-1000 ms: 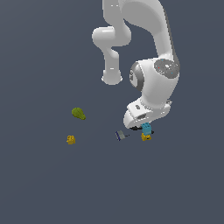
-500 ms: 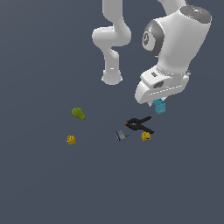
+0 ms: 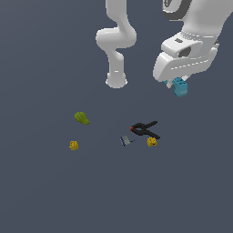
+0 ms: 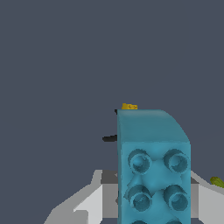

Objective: Pick up a designated object from a clutter of objects.

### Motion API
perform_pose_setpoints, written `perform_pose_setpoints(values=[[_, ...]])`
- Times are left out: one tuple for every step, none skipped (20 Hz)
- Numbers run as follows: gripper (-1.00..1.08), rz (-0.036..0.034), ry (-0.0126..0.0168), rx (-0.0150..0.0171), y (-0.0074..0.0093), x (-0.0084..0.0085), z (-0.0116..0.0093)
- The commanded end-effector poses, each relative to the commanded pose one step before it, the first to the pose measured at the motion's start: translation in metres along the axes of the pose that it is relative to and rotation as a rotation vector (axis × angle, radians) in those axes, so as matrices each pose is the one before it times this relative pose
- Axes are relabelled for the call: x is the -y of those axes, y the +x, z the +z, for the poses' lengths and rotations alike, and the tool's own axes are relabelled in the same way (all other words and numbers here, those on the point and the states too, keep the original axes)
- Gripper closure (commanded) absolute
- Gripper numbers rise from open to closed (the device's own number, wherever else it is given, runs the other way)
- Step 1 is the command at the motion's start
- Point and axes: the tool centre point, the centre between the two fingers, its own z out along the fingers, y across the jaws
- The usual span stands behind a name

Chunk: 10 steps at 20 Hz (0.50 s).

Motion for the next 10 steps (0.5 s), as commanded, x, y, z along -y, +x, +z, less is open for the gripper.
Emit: perform_pose_setpoints(values=[[1.08,0.00084,0.00035,0.00047,-0.00313,0.00645,-0.01511],[1.08,0.0,0.0,0.0,-0.00075,0.0021,-0.00456],[1.08,0.0,0.0,0.0,-0.00062,0.00185,-0.00401],[1.08,0.00049,0.00045,-0.0002,-0.00057,0.00118,-0.00359],[1.08,0.0,0.0,0.0,-0.00041,0.00136,-0.00293],[1.08,0.0,0.0,0.0,-0.00032,0.00111,-0.00239],[1.08,0.0,0.0,0.0,-0.00024,0.00086,-0.00186],[1.08,0.0,0.0,0.0,-0.00017,0.00062,-0.00133],[1.08,0.0,0.0,0.0,-0.0001,0.00037,-0.00079],[1.08,0.0,0.0,0.0,-0.00003,0.00012,-0.00026]])
